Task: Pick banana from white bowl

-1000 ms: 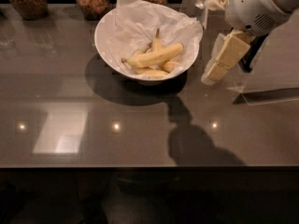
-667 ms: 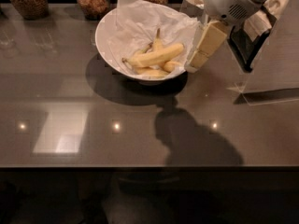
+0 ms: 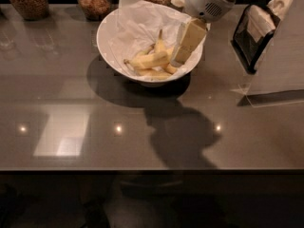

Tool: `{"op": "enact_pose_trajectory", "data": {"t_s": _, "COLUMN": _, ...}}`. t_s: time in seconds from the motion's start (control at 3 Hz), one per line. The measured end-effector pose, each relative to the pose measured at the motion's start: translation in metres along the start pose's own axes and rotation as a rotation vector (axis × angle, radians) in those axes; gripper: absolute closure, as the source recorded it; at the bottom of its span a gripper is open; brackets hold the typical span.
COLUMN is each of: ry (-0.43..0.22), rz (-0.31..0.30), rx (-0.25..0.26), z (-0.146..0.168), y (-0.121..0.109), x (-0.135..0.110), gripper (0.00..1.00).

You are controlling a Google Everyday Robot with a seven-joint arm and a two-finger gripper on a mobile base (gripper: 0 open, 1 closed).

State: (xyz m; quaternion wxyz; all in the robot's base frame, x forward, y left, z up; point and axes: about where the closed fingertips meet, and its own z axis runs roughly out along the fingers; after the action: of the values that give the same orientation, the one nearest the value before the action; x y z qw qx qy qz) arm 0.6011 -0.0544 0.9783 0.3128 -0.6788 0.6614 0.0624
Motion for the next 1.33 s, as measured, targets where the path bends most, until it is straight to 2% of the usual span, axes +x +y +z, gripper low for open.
{"op": "enact_pose_trajectory", "data": {"t_s": 0.33, "ry": 0.015, "rz": -0.016, "rx": 0.002, "z": 0.007, "y": -0.002, "x": 0.003, "gripper": 0.0}}
{"op": "enact_pose_trajectory", "data": {"t_s": 0.67, "ry": 0.027, "rz": -0.012, "rx": -0.023, "z": 0.028, "y": -0.01, "x": 0.008, "gripper": 0.0}}
{"op": "enact_pose_trajectory", "data": {"t_s": 1.33, "ry": 0.018, "rz": 0.038, "rx": -0.107, "z": 0.079, "y": -0.02, "x": 0.026, "gripper": 0.32}}
